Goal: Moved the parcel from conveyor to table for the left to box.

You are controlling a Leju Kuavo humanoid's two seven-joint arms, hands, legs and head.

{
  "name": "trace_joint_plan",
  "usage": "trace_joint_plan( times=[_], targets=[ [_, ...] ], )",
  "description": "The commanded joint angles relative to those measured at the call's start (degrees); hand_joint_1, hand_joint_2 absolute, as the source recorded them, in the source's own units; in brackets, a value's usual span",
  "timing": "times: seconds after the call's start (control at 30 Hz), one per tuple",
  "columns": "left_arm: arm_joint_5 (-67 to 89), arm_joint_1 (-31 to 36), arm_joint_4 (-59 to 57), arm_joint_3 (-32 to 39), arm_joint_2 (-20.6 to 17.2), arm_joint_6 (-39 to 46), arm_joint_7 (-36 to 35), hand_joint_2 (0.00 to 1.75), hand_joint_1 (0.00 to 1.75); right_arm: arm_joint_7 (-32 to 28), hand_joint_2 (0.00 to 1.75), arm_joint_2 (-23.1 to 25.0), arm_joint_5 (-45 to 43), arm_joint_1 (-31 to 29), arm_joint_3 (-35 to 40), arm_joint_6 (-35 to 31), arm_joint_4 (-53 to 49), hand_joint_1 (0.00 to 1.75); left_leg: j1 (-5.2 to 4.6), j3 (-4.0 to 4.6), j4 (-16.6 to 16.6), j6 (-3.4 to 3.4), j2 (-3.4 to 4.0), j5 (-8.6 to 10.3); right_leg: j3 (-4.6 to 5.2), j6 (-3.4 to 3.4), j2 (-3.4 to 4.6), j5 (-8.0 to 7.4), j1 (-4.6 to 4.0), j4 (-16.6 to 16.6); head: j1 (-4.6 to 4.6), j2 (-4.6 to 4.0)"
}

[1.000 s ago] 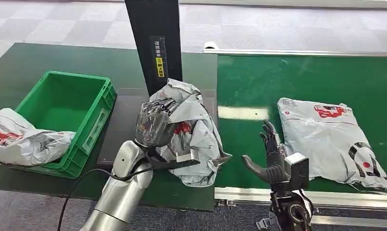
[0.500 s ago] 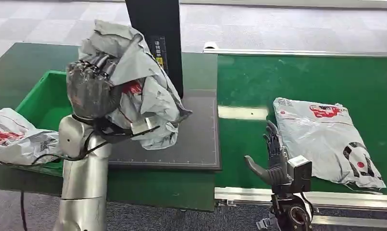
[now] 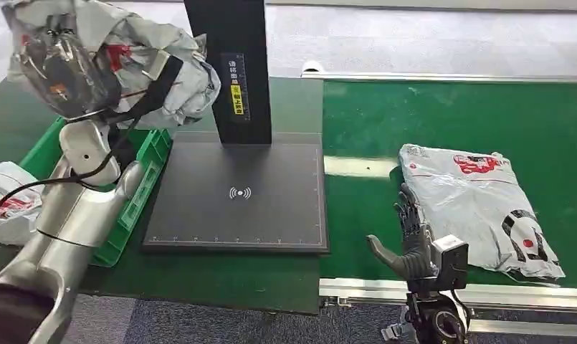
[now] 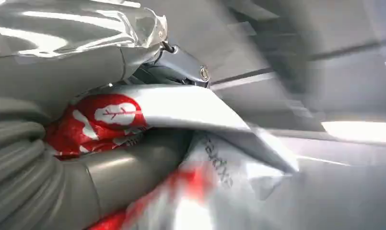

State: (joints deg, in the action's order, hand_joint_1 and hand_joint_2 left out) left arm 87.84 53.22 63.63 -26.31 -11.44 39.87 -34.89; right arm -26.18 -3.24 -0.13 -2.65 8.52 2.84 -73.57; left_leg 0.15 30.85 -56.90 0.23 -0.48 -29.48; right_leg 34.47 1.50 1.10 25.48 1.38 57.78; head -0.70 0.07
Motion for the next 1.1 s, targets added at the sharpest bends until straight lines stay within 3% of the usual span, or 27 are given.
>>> trace_joint_plan(
  times=[0.03, 0.1, 0.17, 0.2, 0.3, 0.37, 0.57, 0.83, 1.1],
  targets=[
    [2.2, 11.0, -24.5, -17.4, -6.9, 0.1, 6.5, 1.75, 1.75, 0.3, 1.75, -1.0, 0.1, -1.2, 1.9, 0.1, 1.6, 0.0, -0.02, -0.17, 0.1, -0.08, -0.03, 0.03, -0.2, -0.15, -0.14, -0.01, 0.01, -0.1, 0.0, 0.0],
    [2.2, 11.0, -24.5, -17.4, -6.9, 0.1, 6.5, 1.75, 1.75, 0.3, 1.75, -1.0, 0.1, -1.2, 1.9, 0.1, 1.6, 0.0, 0.01, -0.13, 0.1, -0.08, 0.19, -0.04, -0.09, -0.16, 0.05, 0.01, -0.01, 0.0, 0.04, 0.0],
    [2.2, 16.3, -41.3, -22.1, -3.4, 0.1, 6.6, 1.75, 1.75, 0.3, 1.75, -1.0, 0.4, -0.9, 1.5, 0.4, 1.1, 0.0, 0.0, -0.17, 0.1, -0.1, 0.26, -0.05, -0.11, -0.18, 0.11, 0.04, -0.01, 0.0, 0.02, 0.0],
    [2.2, 18.5, -48.8, -23.2, -1.9, -4.6, 9.0, 1.75, 1.75, 0.4, 1.75, -1.1, 0.7, -0.8, 1.4, 0.7, 1.0, 0.0, 0.02, -0.11, 0.0, -0.1, 0.09, -0.03, -0.1, -0.14, -0.02, 0.06, -0.02, 0.0, 0.0, 0.0],
    [0.7, 18.6, -51.1, -20.7, -2.4, -11.8, 9.1, 1.75, 1.75, 0.7, 1.75, -0.8, 1.1, -1.3, 1.5, 1.6, 1.4, 0.0, 0.0, -0.06, 0.0, -0.08, 0.01, -0.01, -0.03, -0.1, -0.03, 0.02, -0.01, 0.0, -0.02, 0.0],
    [-0.9, 18.0, -51.9, -18.0, -3.1, -26.9, 11.3, 1.75, 1.75, 0.8, 1.75, -0.3, 1.7, -2.6, 1.6, 2.6, 2.9, 0.0, 0.0, -0.05, 0.0, -0.09, 0.3, -0.03, 0.06, -0.12, 0.22, -0.04, -0.01, 0.0, -0.02, 0.0],
    [-7.5, 16.0, -52.4, -8.5, -4.0, -44.8, 9.9, 1.75, 1.75, 0.1, 1.75, 0.9, 3.2, -5.9, 2.5, 4.5, 7.8, 0.0, 0.06, -0.12, 0.1, -0.12, 0.4, -0.04, -0.01, -0.18, 0.28, -0.02, -0.06, 0.0, 0.0, 0.0],
    [-11.8, 16.6, -52.5, -1.8, -3.3, -53.4, 1.9, 1.75, 1.75, 0.3, 1.75, 1.9, 3.9, -5.9, 2.5, 4.8, 7.9, 0.0, 0.04, -0.02, 0.1, -0.1, 0.3, -0.02, 0.03, -0.13, 0.2, -0.03, -0.04, 0.0, 0.02, 0.0],
    [-17.9, 16.6, -51.7, 7.0, -4.3, -54.4, -2.0, 1.75, 1.75, 1.0, 1.75, 2.7, 5.0, -4.4, 1.7, 4.7, 6.9, 0.0, 0.06, 0.0, 0.0, -0.1, 0.24, -0.03, 0.08, -0.12, 0.17, -0.01, -0.07, 0.1, 0.04, 0.0]
  ],
)
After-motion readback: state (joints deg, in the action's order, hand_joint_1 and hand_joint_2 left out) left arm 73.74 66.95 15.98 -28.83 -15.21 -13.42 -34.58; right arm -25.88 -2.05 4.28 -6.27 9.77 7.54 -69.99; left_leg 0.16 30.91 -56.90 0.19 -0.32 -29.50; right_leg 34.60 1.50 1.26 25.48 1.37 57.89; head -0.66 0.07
